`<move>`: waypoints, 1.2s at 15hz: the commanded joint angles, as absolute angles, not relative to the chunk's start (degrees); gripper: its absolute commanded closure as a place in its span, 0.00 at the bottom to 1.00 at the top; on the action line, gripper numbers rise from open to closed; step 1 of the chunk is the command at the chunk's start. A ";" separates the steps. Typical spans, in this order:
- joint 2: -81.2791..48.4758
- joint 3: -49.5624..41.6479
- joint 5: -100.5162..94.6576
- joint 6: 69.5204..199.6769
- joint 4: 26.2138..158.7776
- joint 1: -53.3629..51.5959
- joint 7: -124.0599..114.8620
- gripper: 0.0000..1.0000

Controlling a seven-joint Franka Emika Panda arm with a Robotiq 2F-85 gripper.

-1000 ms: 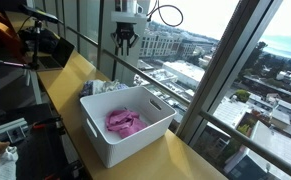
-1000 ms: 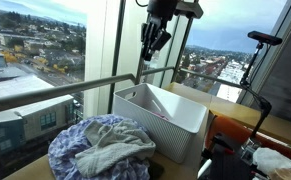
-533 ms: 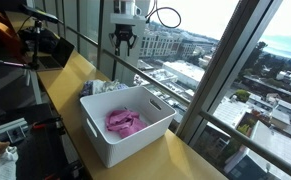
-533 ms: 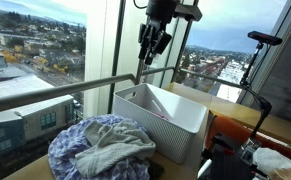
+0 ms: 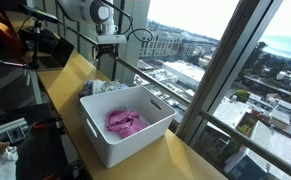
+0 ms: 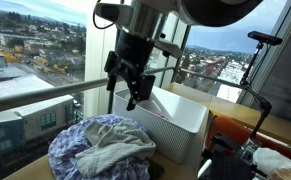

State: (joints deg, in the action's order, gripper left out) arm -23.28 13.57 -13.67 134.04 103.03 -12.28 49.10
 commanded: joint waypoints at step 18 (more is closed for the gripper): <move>-51.68 16.88 -14.19 136.31 89.12 -14.30 60.32 0.92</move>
